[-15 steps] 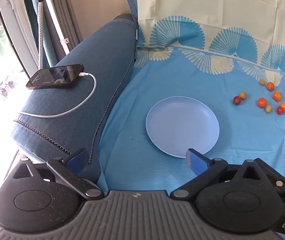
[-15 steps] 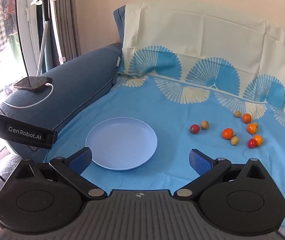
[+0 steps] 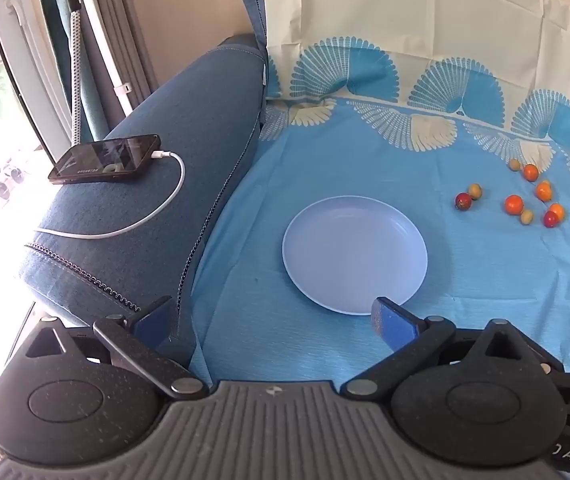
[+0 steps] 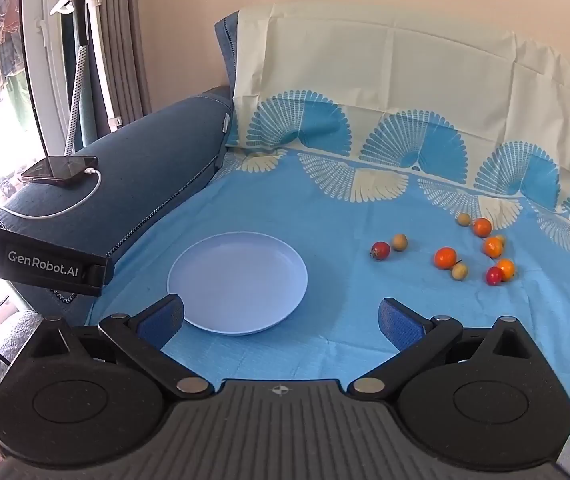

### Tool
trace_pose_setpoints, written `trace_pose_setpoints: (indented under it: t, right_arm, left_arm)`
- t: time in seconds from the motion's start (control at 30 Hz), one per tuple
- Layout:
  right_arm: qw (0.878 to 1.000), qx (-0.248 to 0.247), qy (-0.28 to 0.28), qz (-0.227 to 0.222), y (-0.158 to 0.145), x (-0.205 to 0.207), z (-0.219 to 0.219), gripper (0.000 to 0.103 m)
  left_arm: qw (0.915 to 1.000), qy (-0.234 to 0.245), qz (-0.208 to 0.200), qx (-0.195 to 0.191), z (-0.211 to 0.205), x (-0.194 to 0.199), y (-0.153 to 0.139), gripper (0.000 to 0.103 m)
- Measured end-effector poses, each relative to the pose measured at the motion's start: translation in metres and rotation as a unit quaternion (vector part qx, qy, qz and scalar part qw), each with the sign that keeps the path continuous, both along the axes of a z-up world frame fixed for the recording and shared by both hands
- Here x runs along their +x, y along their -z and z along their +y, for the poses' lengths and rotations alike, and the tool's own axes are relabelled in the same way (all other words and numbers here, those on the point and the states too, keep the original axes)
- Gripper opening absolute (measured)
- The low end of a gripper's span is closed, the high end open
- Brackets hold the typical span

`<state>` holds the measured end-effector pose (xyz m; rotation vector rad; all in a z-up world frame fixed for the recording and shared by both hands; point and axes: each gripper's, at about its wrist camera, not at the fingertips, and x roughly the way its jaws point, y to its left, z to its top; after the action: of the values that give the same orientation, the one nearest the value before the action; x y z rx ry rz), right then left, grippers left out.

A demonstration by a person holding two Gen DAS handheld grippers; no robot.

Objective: Organize fruits

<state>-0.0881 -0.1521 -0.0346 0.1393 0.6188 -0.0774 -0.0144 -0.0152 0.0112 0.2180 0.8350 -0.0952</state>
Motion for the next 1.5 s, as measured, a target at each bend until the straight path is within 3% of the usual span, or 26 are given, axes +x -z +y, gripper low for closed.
trace_pose_setpoints:
  t: [1.5]
  right_arm:
    - [1.0, 0.004, 0.002, 0.004, 0.0031, 0.0017, -0.003, 0.103]
  left_arm:
    - [1.0, 0.007, 0.001, 0.002, 0.005, 0.0008, 0.0073, 0.103]
